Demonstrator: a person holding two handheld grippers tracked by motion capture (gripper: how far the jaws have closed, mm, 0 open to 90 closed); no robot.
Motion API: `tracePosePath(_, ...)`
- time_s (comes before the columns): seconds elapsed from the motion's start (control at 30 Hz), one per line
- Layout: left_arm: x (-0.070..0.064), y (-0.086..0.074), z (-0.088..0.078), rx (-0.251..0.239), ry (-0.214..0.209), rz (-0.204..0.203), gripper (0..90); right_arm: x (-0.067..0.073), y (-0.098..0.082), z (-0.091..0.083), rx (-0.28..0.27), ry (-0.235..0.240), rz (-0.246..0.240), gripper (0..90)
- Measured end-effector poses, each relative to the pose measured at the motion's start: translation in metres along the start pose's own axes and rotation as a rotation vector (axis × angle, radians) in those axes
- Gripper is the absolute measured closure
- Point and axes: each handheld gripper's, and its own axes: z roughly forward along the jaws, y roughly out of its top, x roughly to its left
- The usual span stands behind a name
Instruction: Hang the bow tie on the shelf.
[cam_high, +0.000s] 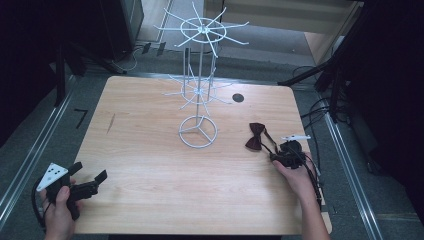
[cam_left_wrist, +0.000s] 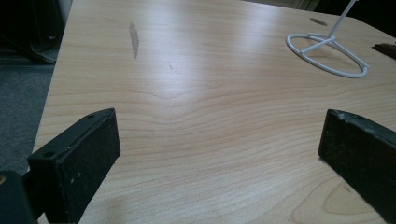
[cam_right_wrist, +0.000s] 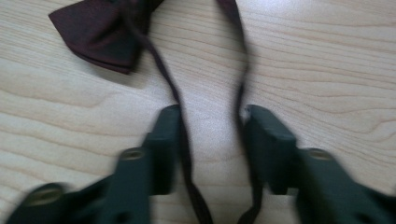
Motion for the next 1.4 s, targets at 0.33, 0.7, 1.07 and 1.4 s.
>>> tracePosePath(0.33, 0.001, 0.000, 0.000, -0.001, -0.002, -0.004, 0.0, 0.006, -0.001, 0.000, -0.041, 0.058, 0.002, 90.0)
tracePosePath(0.7, 0.000, 0.000, 0.000, 0.000, -0.002, -0.001, 0.0, 0.042, 0.014, -0.041, -0.366, 0.085, -0.083, 90.0)
tracePosePath(1.07, 0.000, 0.000, 0.000, 0.000, 0.006, -0.002, 0.0, 0.071, 0.026, -0.066, -0.551, 0.113, -0.159, 90.0)
tracePosePath(1.4, 0.000, 0.000, 0.000, 0.001, 0.005, -0.002, 0.0, 0.088, 0.042, -0.077, -0.616, 0.149, -0.165, 90.0)
